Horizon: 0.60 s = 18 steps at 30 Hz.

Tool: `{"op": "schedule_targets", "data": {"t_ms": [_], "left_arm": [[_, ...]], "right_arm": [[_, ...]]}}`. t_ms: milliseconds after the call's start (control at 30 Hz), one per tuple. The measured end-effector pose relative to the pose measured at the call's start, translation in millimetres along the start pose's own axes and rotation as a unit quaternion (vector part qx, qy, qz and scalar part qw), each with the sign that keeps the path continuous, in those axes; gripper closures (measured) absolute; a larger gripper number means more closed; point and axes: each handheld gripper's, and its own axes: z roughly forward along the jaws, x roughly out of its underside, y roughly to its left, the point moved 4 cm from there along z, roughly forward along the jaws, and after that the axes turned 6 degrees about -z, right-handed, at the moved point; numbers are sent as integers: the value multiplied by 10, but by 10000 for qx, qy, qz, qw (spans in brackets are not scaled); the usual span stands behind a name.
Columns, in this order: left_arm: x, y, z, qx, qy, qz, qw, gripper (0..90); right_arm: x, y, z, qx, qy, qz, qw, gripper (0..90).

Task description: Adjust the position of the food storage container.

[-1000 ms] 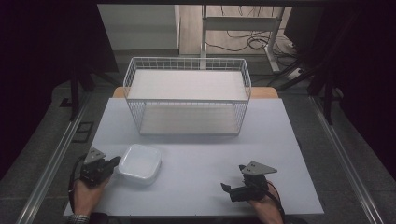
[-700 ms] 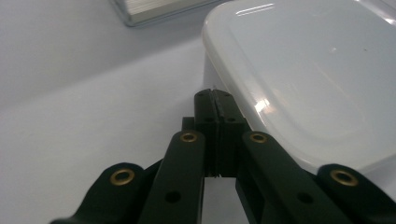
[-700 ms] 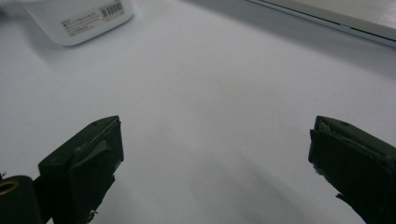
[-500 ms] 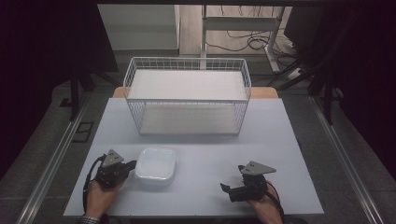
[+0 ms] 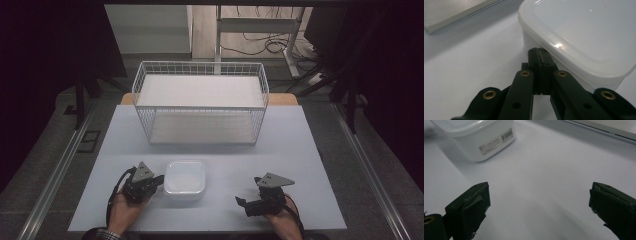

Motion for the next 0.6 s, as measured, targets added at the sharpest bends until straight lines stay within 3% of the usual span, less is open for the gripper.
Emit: {"op": "schedule_targets", "data": {"t_ms": [467,600], "left_arm": [[-146,-344,183,310,-9,358,9989,898],[-197,-408,267,310,-49,322,9990,894]], "right_arm": [[5,5,21,-16,39,-36,10000,36],[6,10,24,-23,63,-62,10000,37]]}}
